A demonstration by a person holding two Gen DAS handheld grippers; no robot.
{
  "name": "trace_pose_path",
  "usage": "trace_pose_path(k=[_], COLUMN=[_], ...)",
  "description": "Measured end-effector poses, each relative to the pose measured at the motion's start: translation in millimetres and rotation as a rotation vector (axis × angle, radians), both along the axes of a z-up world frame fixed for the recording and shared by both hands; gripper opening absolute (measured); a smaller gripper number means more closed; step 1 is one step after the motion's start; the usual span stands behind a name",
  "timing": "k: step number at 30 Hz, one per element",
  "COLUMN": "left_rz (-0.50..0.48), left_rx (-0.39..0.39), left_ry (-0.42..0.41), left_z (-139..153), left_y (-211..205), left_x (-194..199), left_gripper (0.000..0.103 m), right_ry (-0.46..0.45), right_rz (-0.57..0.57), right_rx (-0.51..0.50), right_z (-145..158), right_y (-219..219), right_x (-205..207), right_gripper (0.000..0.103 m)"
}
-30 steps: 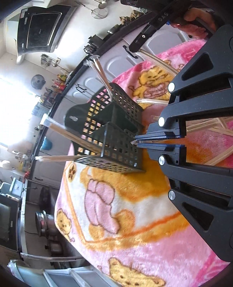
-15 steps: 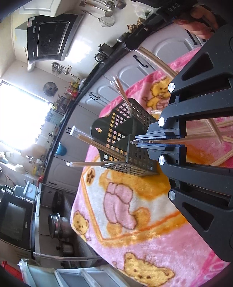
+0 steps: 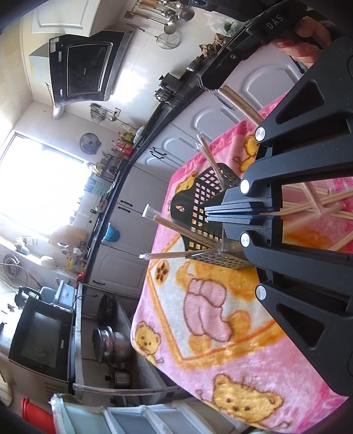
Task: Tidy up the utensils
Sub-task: 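Lift the held chopsticks with both grippers and carry them above the caddy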
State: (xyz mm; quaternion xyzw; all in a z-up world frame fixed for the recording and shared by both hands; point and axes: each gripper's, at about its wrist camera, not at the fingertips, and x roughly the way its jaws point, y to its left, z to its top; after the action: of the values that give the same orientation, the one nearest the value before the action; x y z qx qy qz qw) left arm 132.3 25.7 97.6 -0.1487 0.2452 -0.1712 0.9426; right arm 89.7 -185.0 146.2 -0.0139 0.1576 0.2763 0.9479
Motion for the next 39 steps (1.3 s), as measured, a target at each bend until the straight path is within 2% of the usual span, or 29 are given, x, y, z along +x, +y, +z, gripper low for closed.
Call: trace_pose_path(k=[5, 9, 11, 16, 21, 26, 30, 34, 39], left_rz=[0.003, -0.014, 0.001, -0.012, -0.025, -0.027, -0.002, 0.020, 0.043], left_rx=[0.009, 0.009, 0.020, 0.051, 0.087, 0.130, 0.193, 0.212, 0.229], left_ry=[0.024, 0.115, 0.161, 0.307, 0.387, 0.436, 0.472, 0.517, 0.546], left_z=[-5.4, -26.0, -40.2, -81.9, -111.0, -126.7, -138.1, -147.9, -157.0], left_y=[2.6, 1.8, 1.8, -3.8, -14.1, -23.6, -32.1, -34.0, -33.7], left_x=[7.0, 24.1, 33.5, 54.5, 66.7, 77.9, 86.7, 95.3, 100.0], left_gripper=[0.000, 0.001, 0.016, 0.026, 0.026, 0.027, 0.027, 0.023, 0.023], right_ry=[-0.015, -0.027, -0.036, -0.071, -0.118, -0.173, -0.203, -0.204, -0.198], right_rz=[-0.012, -0.028, -0.032, -0.035, -0.040, -0.043, -0.042, -0.032, -0.025], right_rx=[0.004, 0.015, 0.025, 0.037, 0.040, 0.035, 0.036, 0.045, 0.030], right_z=[3.9, 9.7, 14.3, 28.1, 46.3, 67.3, 81.4, 89.4, 93.4], right_y=[-3.1, -8.6, -11.7, -16.6, -18.1, -17.3, -14.5, -11.1, -1.9], right_x=[0.7, 2.1, 1.9, 1.9, 3.7, 10.4, 20.6, 34.6, 53.5], right_gripper=[0.006, 0.006, 0.006, 0.006, 0.006, 0.006, 0.006, 0.006, 0.006])
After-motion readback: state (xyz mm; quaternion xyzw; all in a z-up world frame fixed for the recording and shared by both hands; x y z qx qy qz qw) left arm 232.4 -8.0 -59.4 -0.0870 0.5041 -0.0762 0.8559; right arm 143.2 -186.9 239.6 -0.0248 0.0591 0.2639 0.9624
